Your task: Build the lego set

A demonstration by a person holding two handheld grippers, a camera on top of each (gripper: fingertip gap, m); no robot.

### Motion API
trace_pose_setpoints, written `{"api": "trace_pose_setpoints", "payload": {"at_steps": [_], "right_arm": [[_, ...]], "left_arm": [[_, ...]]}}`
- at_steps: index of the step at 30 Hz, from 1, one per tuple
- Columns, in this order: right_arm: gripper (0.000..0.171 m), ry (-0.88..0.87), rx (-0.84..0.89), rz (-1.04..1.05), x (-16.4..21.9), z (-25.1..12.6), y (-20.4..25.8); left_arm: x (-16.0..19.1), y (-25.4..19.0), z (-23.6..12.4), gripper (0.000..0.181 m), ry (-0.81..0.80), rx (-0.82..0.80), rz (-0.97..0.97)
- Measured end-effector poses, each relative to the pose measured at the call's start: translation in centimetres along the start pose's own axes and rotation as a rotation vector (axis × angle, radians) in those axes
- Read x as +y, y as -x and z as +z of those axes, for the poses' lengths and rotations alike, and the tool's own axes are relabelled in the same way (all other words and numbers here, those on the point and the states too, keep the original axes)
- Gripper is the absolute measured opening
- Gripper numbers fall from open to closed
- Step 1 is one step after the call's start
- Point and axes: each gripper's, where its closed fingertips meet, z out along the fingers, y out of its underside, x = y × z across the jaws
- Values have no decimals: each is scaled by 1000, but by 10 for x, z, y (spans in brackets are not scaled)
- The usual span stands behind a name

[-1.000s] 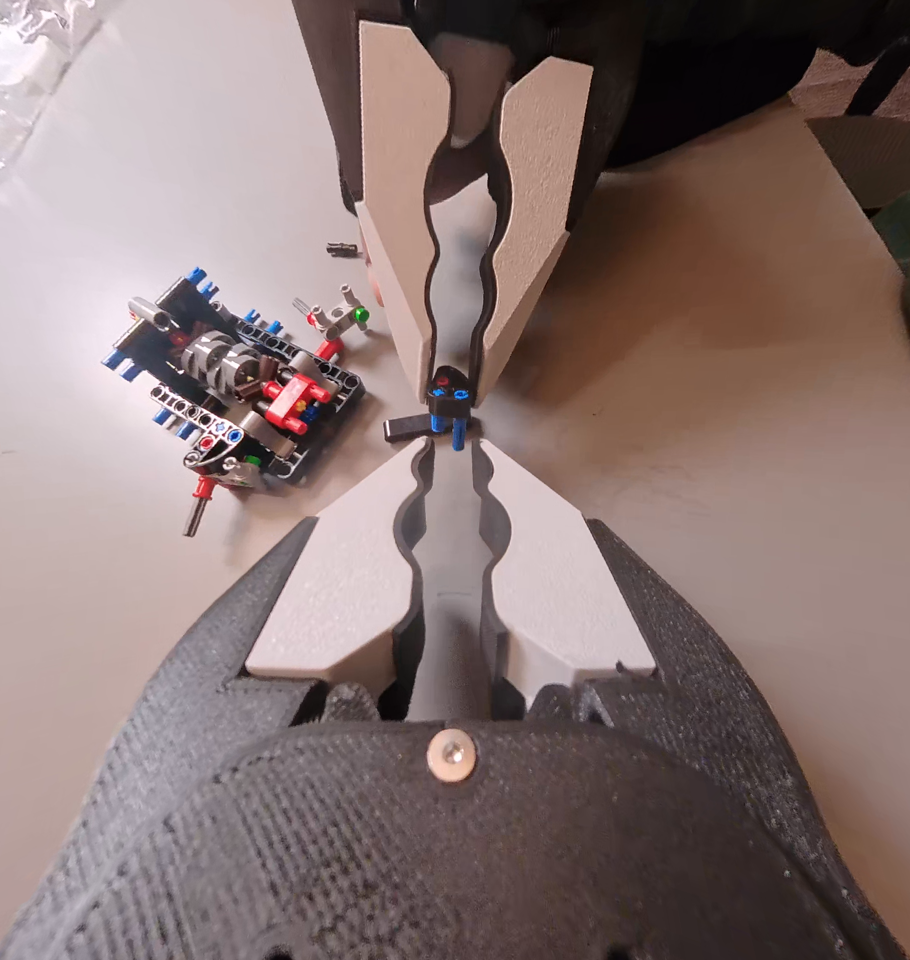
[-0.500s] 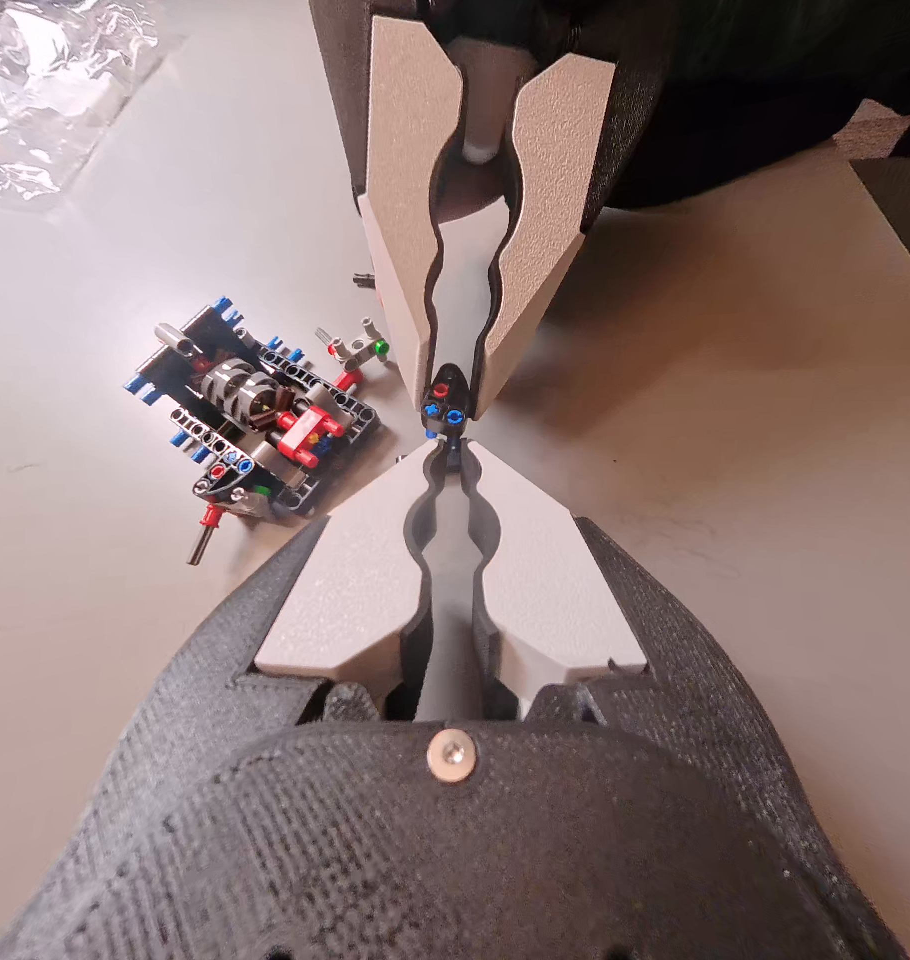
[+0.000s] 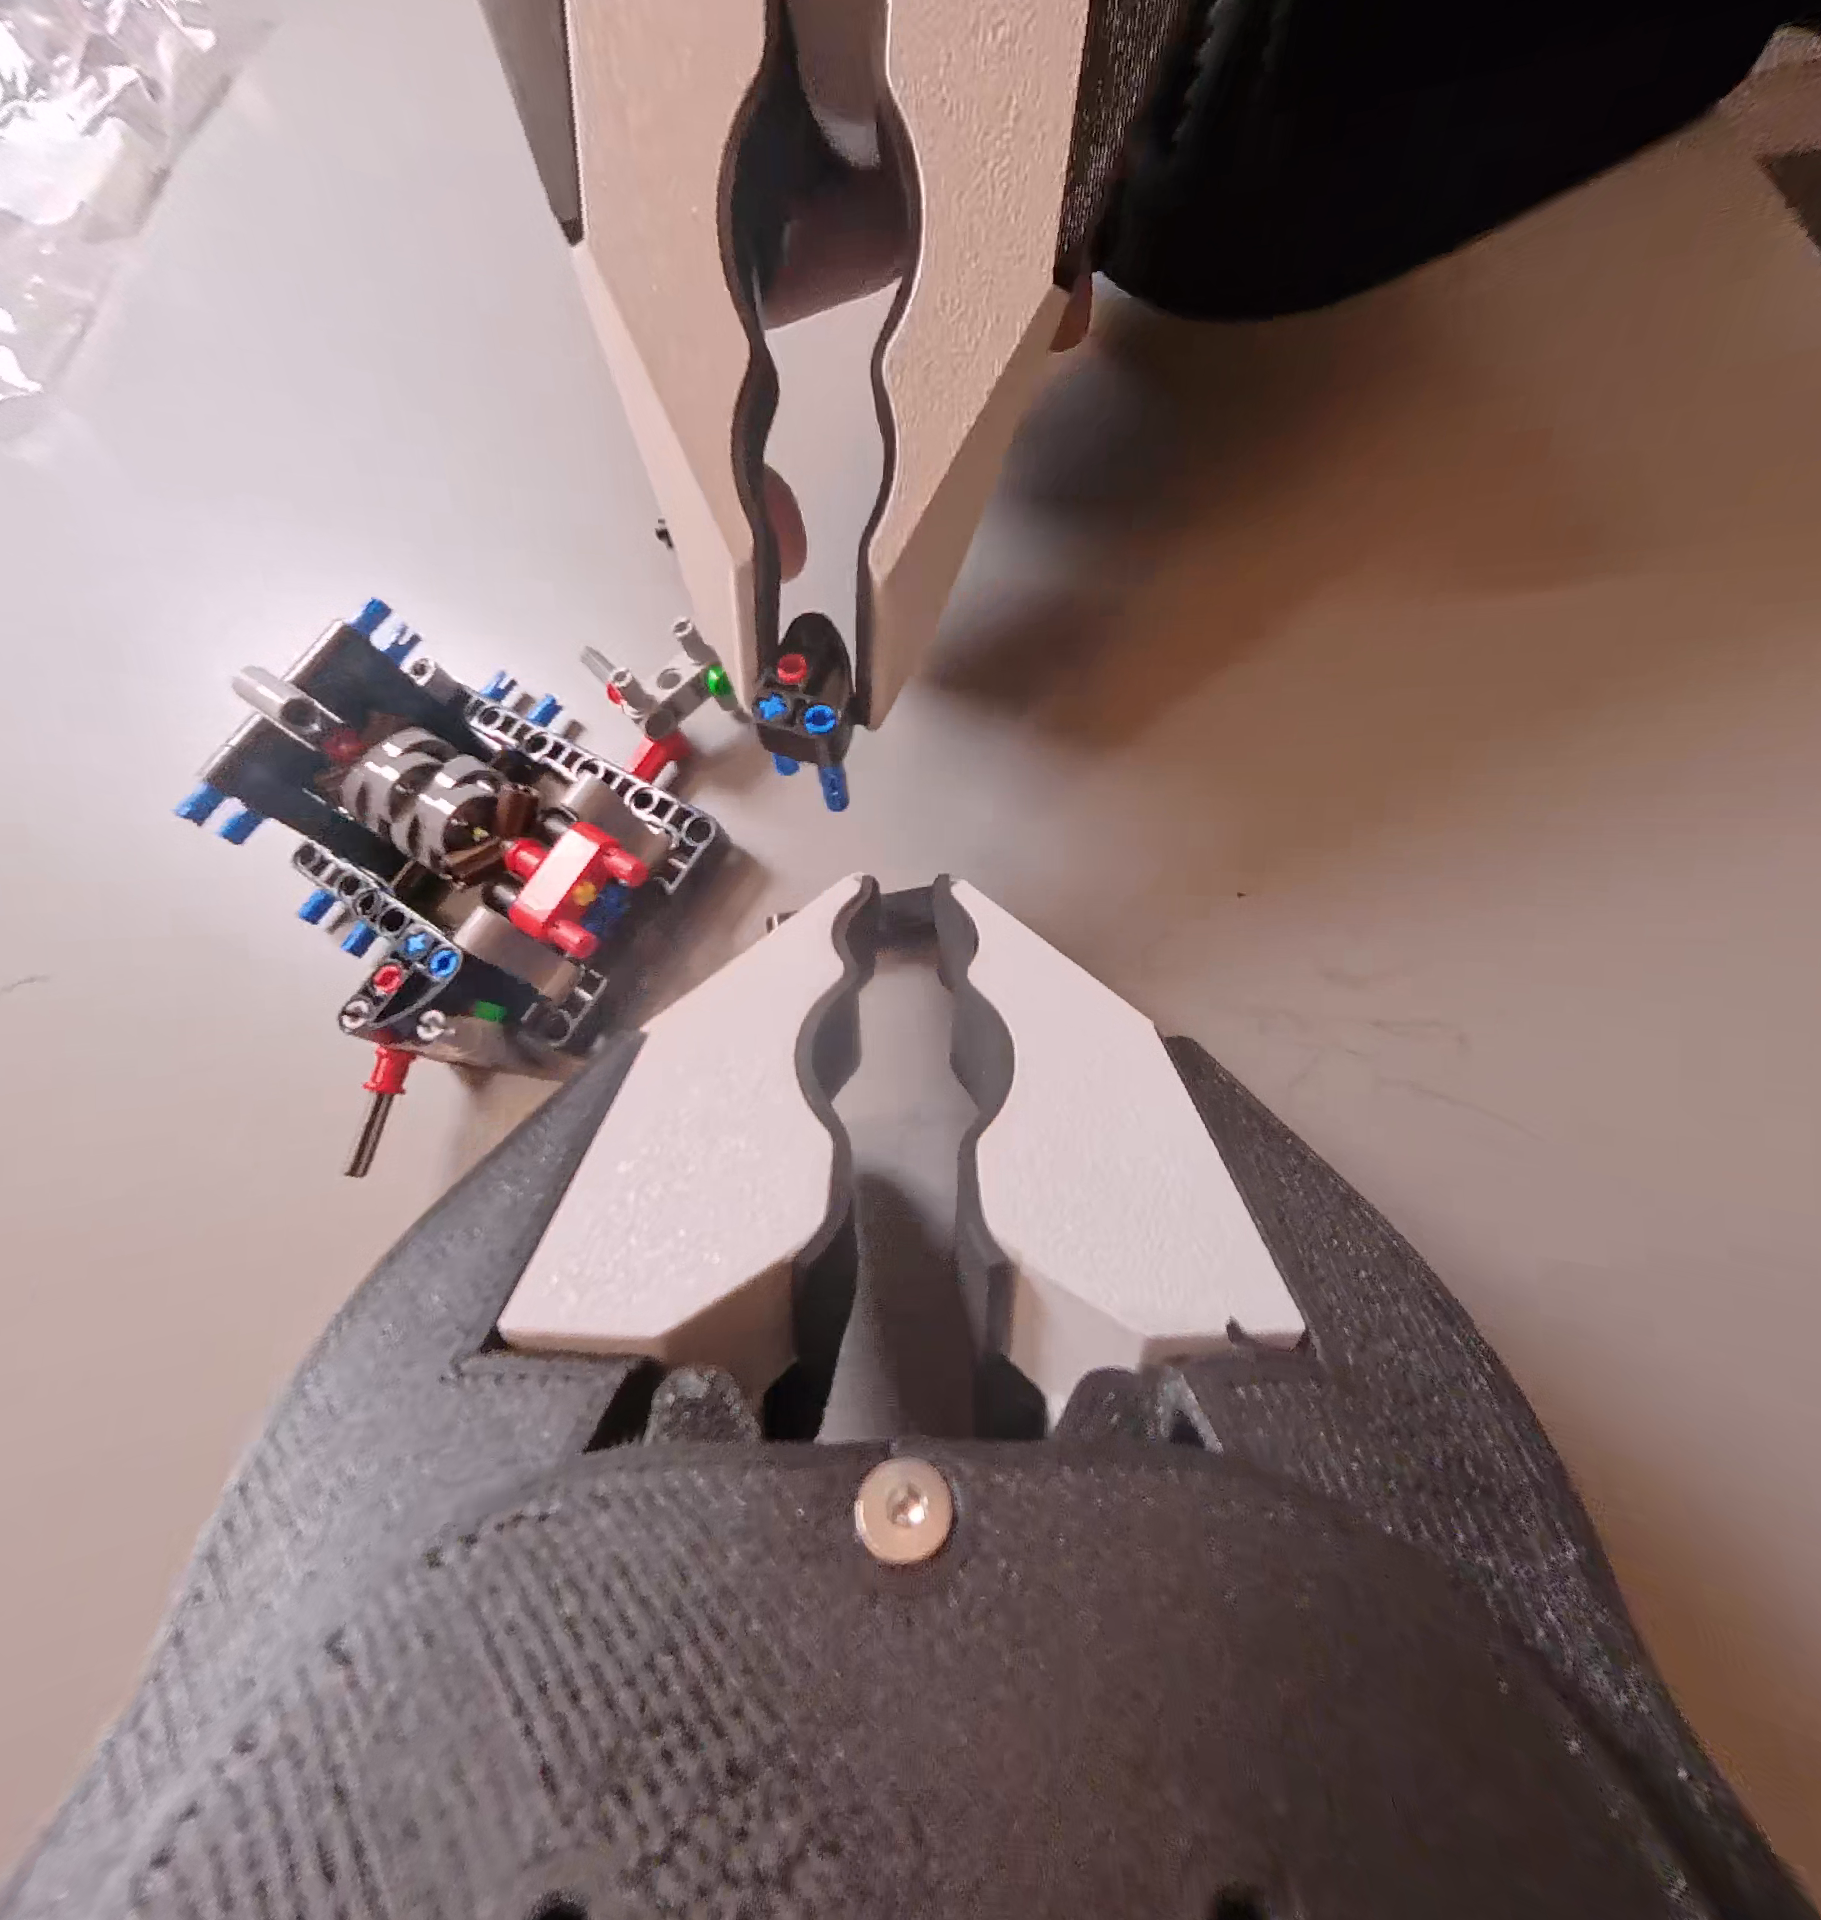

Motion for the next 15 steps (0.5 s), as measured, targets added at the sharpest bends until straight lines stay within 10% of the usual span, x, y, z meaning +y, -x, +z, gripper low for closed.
{"api": "trace_pose_setpoints", "payload": {"at_steps": [1,15], "right_arm": [[11,0,-3,0,0,0,1],[11,-11,-15,2,-1,0,3]], "left_arm": [[2,0,-1,8,4,7,-8],[13,7,-20,21,13,28,-75]]}}
